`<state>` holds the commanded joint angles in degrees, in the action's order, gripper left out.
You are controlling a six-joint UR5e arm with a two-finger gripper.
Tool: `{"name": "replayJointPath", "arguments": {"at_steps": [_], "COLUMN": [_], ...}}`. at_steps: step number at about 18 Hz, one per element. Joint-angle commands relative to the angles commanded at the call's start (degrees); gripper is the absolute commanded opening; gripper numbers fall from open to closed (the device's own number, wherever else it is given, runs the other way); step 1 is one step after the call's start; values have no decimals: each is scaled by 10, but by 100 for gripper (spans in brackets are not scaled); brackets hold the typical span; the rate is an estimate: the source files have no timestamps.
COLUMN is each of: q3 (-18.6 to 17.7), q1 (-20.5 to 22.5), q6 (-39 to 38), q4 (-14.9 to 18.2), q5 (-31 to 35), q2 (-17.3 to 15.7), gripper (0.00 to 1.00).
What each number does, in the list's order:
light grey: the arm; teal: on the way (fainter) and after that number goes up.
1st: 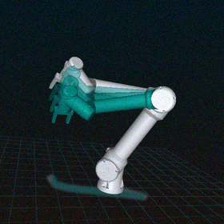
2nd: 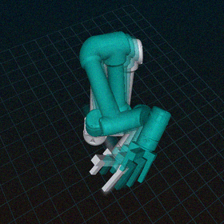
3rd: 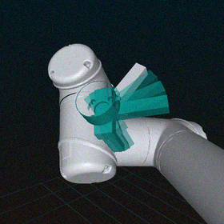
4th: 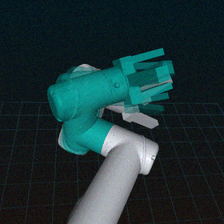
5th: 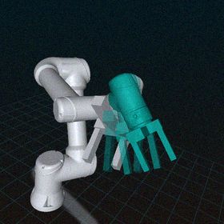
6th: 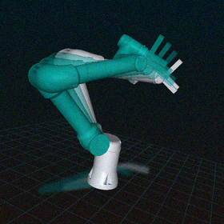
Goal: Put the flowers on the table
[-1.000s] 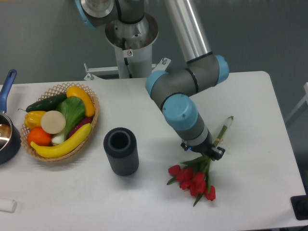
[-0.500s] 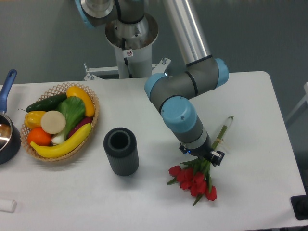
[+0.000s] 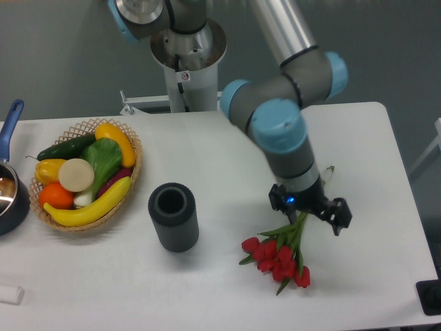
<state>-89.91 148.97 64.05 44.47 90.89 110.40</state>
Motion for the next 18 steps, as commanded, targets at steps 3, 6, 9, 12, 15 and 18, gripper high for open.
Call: {"name": "replayJointPath", "arguments": {"at_steps": [3, 6, 9, 12, 15, 18], "q3": [-3, -3, -7, -25, -42, -49], "q1": [27, 61, 97, 134, 163, 166], "q6": [52, 121, 213, 294, 344, 347], "q4": [34, 87, 140, 162, 170, 170], "q5": [-12, -40, -47, -60, -95, -96], "q2": [-25, -49, -72, -91, -103, -113], "gripper": [100, 100, 100, 100, 100, 100]}}
